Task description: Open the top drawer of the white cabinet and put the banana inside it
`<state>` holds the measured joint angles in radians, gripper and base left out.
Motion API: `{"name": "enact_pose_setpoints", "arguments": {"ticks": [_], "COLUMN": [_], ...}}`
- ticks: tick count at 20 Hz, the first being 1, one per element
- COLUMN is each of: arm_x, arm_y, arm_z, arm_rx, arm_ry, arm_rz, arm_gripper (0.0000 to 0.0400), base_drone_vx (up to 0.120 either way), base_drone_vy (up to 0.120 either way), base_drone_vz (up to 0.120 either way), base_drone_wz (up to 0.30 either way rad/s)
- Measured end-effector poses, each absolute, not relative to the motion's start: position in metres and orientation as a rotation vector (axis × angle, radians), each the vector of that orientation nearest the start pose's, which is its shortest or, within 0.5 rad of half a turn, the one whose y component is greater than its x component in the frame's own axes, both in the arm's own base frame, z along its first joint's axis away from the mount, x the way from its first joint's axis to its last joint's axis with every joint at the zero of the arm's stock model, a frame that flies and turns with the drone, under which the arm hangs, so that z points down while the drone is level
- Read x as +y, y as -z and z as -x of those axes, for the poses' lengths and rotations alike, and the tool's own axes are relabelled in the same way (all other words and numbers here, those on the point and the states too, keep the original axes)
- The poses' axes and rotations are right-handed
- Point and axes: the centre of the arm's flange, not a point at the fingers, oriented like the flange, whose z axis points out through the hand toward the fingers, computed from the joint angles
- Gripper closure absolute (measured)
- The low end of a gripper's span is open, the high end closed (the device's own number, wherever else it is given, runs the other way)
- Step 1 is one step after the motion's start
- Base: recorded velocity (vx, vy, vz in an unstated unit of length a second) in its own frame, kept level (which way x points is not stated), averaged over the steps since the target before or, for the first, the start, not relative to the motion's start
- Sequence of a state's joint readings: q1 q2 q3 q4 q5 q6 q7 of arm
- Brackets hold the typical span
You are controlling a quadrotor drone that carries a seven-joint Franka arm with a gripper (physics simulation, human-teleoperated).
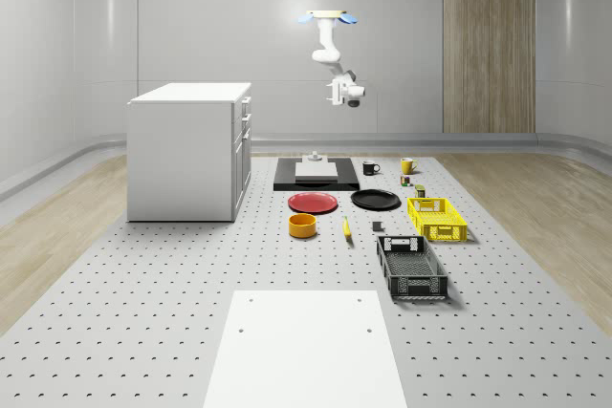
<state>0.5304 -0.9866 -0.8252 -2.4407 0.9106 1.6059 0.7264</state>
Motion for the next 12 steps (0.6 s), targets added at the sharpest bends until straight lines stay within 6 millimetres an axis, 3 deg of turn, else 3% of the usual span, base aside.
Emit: {"name": "enact_pose_setpoints", "arguments": {"ticks": [12], "arm_x": [-0.0997], "arm_y": [-0.5921], "arm_z": [-0.3063], "arm_rx": [0.612], "arm_ry": [-0.612], "arm_rz": [1.484], "arm_gripper": [0.0], "base_drone_vx": [0.12], "base_drone_vy": [-0.12], "base_drone_vz": [0.0], "base_drone_wz": [0.0]}}
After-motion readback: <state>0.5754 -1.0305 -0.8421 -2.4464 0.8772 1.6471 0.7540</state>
